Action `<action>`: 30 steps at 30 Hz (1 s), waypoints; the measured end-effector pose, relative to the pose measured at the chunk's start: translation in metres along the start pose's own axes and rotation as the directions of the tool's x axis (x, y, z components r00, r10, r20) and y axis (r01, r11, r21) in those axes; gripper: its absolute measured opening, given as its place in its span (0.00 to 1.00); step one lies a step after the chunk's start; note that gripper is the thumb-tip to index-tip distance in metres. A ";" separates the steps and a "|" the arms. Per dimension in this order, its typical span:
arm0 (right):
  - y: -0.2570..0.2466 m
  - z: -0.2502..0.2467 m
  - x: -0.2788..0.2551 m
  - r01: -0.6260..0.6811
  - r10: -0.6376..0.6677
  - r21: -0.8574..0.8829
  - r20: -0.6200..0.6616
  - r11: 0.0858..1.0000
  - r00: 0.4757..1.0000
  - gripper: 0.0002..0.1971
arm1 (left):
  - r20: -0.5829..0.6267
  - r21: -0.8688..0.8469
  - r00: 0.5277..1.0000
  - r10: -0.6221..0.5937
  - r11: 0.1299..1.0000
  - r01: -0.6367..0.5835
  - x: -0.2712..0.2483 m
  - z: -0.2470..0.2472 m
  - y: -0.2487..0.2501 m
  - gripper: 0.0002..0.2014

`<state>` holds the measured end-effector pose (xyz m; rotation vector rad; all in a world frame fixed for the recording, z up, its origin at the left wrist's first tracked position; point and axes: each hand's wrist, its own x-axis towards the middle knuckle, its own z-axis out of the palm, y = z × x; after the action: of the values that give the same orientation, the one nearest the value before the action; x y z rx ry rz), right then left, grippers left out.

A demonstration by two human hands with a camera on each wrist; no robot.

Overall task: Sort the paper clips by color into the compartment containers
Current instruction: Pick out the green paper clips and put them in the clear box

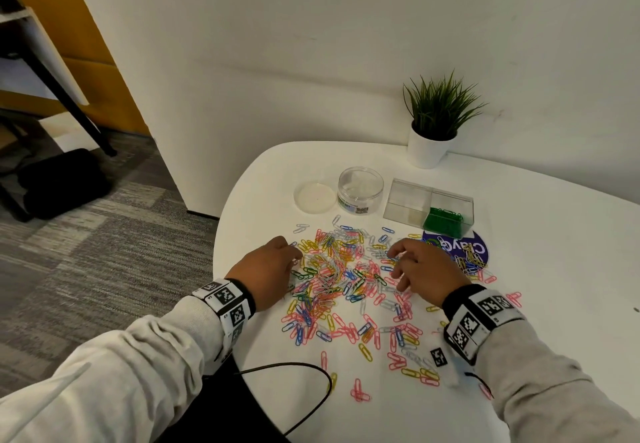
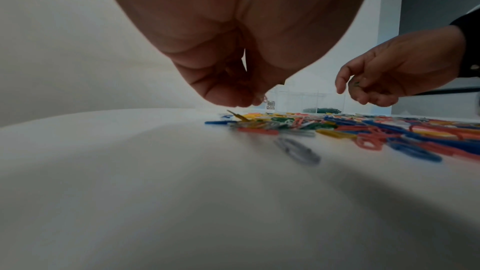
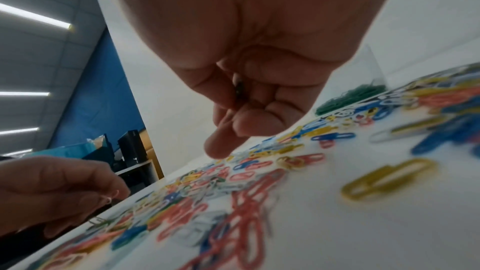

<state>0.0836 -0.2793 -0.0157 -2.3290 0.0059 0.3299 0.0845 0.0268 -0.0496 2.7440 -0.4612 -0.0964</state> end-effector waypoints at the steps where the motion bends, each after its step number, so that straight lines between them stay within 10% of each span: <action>1: -0.002 0.001 0.003 0.006 -0.006 -0.009 0.008 1.000 1.000 0.14 | -0.006 -0.013 1.000 -0.005 1.000 0.005 0.000 -0.001 -0.002 0.14; 9: -0.005 0.020 0.015 0.121 -0.071 -0.453 0.126 0.883 0.990 0.05 | 0.037 -0.051 0.995 -0.095 0.994 0.097 0.001 -0.002 -0.003 0.21; 17: -0.006 0.016 0.011 0.064 -0.013 -0.456 0.113 0.887 0.994 0.04 | -0.002 0.104 0.999 0.036 0.994 -0.036 -0.001 0.003 0.000 0.10; 24: -0.009 0.003 0.003 -0.047 0.047 -0.006 -0.004 0.999 0.999 0.05 | 0.001 0.126 1.000 0.019 0.992 -0.019 0.001 0.006 -0.001 0.07; 30: -0.024 0.000 0.004 -0.173 0.184 0.571 0.038 0.802 0.982 0.13 | -0.024 0.118 0.999 0.028 0.993 -0.025 0.002 0.007 -0.004 0.08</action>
<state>0.0905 -0.2625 0.0003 -1.7271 0.2995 0.3427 0.0865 0.0278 -0.0579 2.8498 -0.5108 -0.0276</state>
